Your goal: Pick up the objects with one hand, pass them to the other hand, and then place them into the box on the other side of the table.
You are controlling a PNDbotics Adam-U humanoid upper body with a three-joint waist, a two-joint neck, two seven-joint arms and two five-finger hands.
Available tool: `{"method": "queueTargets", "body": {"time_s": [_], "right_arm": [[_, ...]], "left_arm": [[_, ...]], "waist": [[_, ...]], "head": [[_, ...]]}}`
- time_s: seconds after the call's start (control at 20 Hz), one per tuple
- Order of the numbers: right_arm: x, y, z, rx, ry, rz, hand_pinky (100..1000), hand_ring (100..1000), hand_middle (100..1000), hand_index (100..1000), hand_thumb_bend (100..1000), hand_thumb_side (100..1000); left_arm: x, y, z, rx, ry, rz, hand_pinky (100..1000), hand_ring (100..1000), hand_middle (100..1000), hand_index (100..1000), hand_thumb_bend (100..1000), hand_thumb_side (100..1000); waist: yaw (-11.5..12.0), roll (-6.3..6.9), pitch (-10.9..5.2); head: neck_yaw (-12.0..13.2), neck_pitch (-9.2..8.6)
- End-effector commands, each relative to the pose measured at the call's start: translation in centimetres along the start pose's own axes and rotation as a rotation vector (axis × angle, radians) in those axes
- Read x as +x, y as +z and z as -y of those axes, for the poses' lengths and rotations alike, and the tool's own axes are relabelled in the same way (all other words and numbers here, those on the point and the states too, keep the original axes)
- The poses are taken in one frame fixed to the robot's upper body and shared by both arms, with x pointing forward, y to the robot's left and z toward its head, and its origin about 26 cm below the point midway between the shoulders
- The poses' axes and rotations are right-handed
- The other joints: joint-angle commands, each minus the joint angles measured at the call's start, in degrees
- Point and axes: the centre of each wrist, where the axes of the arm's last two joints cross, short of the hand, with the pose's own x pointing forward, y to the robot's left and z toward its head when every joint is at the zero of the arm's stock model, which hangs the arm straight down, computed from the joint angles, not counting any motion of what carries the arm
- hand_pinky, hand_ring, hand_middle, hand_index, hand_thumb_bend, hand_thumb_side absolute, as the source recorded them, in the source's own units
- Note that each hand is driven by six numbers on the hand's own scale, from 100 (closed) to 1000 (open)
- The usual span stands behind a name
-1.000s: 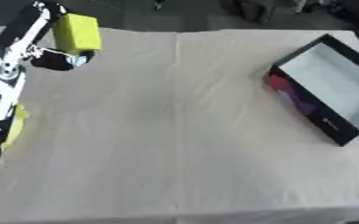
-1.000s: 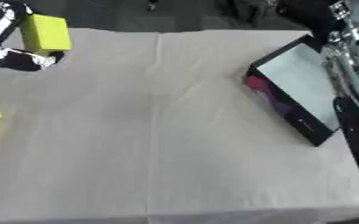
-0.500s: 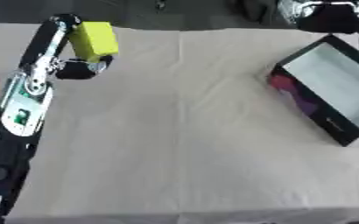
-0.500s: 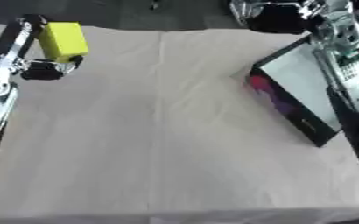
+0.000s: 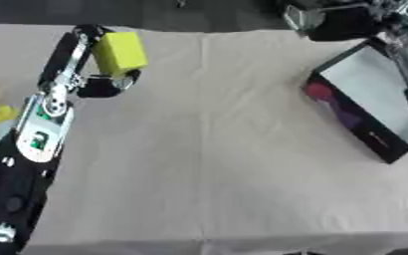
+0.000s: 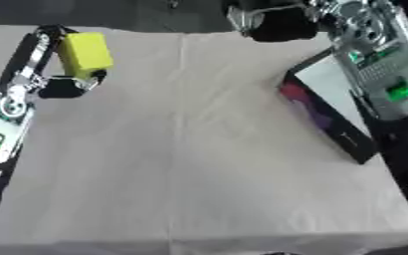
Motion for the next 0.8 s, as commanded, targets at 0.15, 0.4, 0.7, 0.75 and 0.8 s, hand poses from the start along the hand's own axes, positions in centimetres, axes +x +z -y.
{"method": "queueTargets", "body": {"time_s": [0.15, 0.4, 0.7, 0.75, 0.8], "right_arm": [[0.5, -0.9, -0.1, 0.038, 0.050, 0.022, 984, 1000, 1000, 984, 100, 100], [0.9, -1.7, -0.5, 0.078, 0.066, 0.050, 980, 1000, 1000, 983, 100, 100], [1.0, -2.6, -1.6, 0.127, 0.074, 0.059, 981, 1000, 1000, 985, 100, 100], [1.0, -2.7, -1.7, 0.133, 0.075, 0.060, 980, 1000, 1000, 986, 100, 100], [1.0, -2.8, -1.9, 0.140, 0.076, 0.064, 980, 1000, 1000, 985, 100, 100]], "left_arm": [[1.4, -0.3, -0.2, 0.027, 0.030, 0.067, 638, 486, 479, 558, 100, 100], [1.9, -0.1, 0.2, 0.014, 0.027, 0.110, 639, 487, 480, 559, 100, 100], [2.2, 0.1, 1.0, -0.005, 0.053, 0.123, 639, 485, 480, 560, 100, 120], [2.3, 0.1, 1.1, -0.008, 0.059, 0.127, 640, 485, 480, 560, 100, 129], [2.4, 0.1, 1.2, -0.010, 0.066, 0.130, 640, 485, 479, 560, 100, 133]], "waist": [[0.0, -0.03, -1.52], [-0.1, -0.14, -1.60], [-0.3, -0.23, -1.56], [-0.3, -0.26, -1.55], [-0.3, -0.29, -1.55]], "head": [[-0.2, 0.51], [-0.5, 0.85], [-0.6, 0.86], [-0.6, 0.86], [-0.6, 0.86]]}}
